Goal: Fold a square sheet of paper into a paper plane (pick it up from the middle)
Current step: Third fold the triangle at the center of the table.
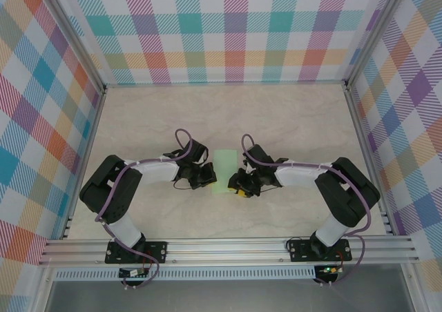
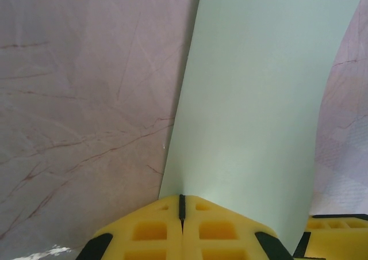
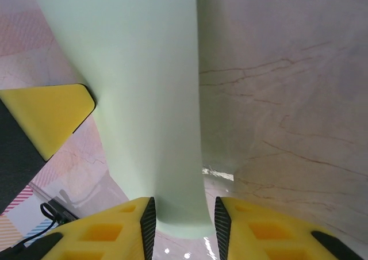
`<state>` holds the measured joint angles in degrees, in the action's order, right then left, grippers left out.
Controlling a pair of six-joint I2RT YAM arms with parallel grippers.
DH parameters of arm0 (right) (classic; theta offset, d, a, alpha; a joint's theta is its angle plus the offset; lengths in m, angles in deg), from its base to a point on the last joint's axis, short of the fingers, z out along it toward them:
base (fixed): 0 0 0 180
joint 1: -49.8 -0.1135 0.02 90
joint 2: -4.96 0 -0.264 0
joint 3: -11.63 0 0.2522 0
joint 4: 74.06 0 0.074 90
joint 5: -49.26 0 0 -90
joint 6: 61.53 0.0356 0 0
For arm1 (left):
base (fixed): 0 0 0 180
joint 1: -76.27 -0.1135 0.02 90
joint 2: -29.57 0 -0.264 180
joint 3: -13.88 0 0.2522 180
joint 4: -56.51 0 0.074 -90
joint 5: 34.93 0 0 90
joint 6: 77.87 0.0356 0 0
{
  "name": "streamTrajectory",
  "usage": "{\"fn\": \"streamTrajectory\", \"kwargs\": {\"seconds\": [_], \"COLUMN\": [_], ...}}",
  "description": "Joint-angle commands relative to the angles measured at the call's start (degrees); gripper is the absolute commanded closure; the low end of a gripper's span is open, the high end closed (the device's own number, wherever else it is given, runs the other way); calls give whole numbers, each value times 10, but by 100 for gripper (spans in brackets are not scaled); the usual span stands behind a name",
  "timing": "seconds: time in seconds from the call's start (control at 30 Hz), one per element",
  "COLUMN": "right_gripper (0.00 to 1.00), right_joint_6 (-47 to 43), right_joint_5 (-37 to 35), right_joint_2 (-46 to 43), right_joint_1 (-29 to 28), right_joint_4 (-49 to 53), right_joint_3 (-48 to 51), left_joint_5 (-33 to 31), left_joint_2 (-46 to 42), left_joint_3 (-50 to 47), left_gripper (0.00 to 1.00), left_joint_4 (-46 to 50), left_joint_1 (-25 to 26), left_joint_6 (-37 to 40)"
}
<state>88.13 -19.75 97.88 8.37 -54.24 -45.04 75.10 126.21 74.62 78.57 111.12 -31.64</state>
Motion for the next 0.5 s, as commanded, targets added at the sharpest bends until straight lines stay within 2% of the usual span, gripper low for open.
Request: {"fn": "streamTrajectory", "kwargs": {"seconds": [0.0, 0.2, 0.47], "right_gripper": [69, 70, 71], "right_joint_6": [28, 32, 41], "right_joint_5": [-22, -26, -6], "right_joint_2": [-33, -56, -28], "right_joint_1": [-4, -4, -4], "right_joint_4": [-33, -77, -89], "right_joint_3": [15, 30, 22], "left_joint_5": [-19, -19, -17], "left_joint_2": [14, 12, 14], "left_joint_3": [-2, -1, 3], "left_gripper": [96, 96, 96], "left_joint_4": [45, 49, 50], "left_joint_1": [5, 6, 5], "left_joint_6": [-3, -1, 0]}}
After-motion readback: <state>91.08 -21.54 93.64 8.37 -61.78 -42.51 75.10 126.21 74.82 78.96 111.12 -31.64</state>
